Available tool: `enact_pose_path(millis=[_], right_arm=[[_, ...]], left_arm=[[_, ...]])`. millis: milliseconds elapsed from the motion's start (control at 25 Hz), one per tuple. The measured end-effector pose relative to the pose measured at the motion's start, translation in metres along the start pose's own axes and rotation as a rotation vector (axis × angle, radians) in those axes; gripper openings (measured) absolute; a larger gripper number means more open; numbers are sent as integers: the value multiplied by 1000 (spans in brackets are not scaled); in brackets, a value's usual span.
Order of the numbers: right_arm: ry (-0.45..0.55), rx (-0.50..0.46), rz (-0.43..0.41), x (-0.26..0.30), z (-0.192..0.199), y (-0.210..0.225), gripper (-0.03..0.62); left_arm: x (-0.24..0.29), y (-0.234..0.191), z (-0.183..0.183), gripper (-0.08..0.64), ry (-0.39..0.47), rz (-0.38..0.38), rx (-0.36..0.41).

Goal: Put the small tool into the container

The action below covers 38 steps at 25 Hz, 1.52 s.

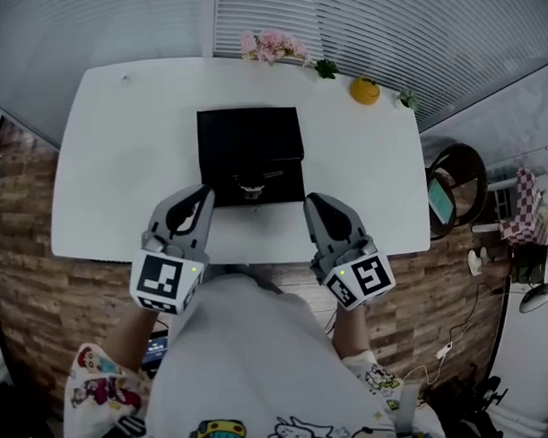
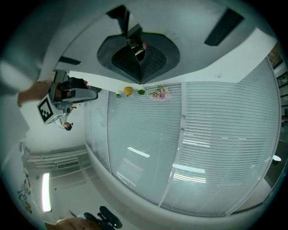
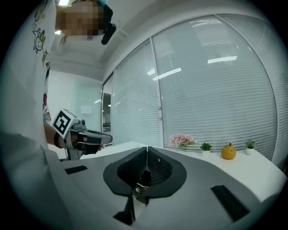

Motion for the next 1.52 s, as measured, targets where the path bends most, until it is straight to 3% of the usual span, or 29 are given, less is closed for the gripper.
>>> enact_pose_path(millis=[920,1520], right_arm=[[-16,14,69,-12,10,-1,0],[-14,33,69,-9,13,-4,0]], left_arm=[[22,16,5,6,-31,51,37],[20,16,5,6,-26,49,59]])
Point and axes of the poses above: the fingertips, and each gripper's own axes: x forward along the fingers, y to its right, z out of its underside, the point moved 7 cm from there along -x, backward along the fingers, and after that the axes turned 5 degrees about -x, right-handed, at the moved point
